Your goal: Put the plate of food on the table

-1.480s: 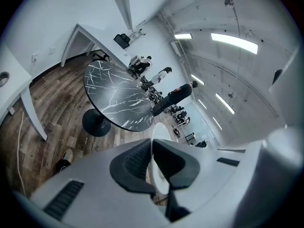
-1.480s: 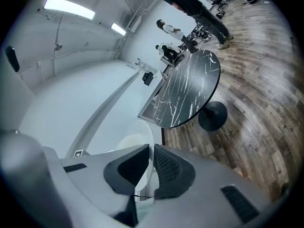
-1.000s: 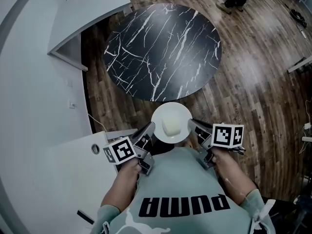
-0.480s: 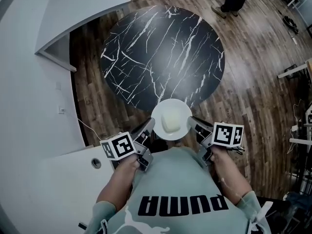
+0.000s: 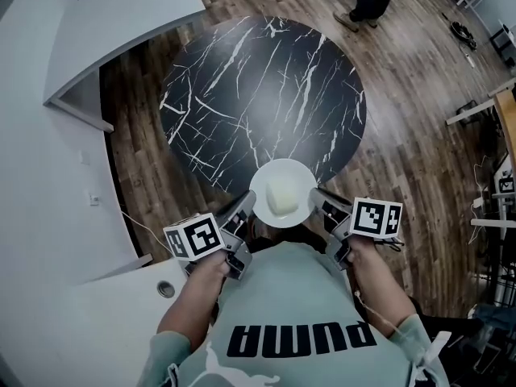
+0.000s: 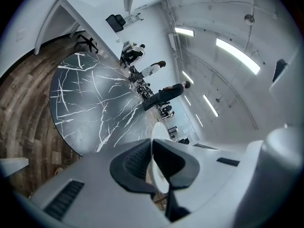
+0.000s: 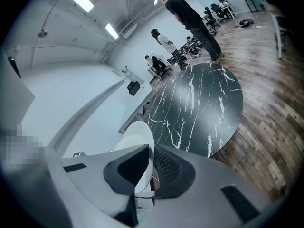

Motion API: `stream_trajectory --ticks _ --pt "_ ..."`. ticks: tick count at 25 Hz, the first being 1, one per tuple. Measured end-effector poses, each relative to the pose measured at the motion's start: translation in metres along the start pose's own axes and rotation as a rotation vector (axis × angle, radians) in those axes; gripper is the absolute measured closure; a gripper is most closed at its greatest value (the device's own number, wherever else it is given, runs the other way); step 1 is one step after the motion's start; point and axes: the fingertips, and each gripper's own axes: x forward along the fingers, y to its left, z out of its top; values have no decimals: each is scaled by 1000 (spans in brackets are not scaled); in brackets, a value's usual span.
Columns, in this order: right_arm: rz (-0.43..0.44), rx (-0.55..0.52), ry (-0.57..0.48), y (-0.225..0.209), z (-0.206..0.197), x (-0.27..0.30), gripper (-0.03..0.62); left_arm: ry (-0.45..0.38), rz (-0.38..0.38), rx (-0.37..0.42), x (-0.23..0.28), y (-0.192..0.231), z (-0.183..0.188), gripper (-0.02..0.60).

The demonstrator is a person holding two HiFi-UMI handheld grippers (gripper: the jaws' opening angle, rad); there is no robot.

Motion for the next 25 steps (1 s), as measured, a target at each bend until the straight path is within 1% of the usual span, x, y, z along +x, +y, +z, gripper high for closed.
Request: stream_trajectory --ticks 5,9,15,25 --pt "-7 -6 -2 -3 15 11 557 -5 5 2 11 6 14 557" --pt "-2 -2 3 -10 30 23 557 -17 24 1 25 11 25 557" --pt "6 -4 28 -24 61 45 557 -24 64 4 52 20 48 557" --pt "2 13 68 -63 110 87 557 -14 135 -6 111 49 82 555"
